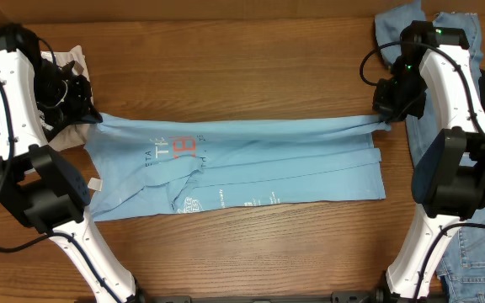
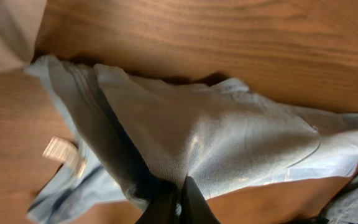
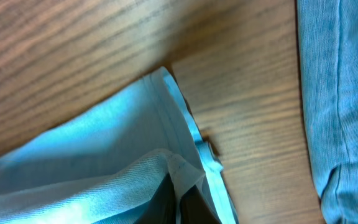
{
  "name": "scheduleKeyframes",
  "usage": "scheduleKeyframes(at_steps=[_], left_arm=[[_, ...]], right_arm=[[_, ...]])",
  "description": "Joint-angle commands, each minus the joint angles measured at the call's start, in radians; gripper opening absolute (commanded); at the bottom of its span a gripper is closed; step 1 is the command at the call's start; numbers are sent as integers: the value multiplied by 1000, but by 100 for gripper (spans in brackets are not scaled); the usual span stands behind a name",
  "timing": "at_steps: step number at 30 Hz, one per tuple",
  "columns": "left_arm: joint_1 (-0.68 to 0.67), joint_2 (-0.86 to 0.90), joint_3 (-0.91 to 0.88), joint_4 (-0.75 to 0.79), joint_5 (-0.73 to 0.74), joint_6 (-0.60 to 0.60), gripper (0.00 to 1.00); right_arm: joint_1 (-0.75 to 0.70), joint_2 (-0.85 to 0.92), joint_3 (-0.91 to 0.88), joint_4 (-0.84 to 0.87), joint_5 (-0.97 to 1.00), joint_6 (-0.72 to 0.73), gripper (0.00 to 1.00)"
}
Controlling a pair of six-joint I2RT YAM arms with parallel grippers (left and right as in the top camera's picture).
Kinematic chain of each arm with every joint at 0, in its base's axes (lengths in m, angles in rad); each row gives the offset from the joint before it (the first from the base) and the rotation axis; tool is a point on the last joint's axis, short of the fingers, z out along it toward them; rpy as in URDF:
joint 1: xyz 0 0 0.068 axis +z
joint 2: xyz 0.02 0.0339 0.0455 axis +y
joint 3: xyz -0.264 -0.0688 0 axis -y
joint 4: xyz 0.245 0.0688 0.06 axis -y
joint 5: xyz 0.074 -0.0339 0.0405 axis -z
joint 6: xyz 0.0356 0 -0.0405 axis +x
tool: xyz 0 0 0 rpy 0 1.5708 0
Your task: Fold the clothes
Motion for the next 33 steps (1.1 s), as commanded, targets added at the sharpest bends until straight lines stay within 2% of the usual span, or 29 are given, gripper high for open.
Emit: scheduleKeyframes(at_steps=[1, 7, 16, 26, 33], left_arm=[[6, -28, 5, -3, -42, 15, 4], [0, -30, -36, -3, -84, 16, 4], [-2, -42, -256, -2, -84, 31, 4], [-3, -58, -296, -3, -130, 21, 4], [-4, -58, -399, -2, -145, 15, 4]], right_arm=[[-2, -40, 27, -13, 2, -7, 4], [-3, -40, 27, -49, 3, -7, 4], [-3, -40, 25, -90, 2, -7, 4], [-3, -40, 17, -171, 3, -8, 4], [-3, -40, -73, -171, 10, -11, 4]])
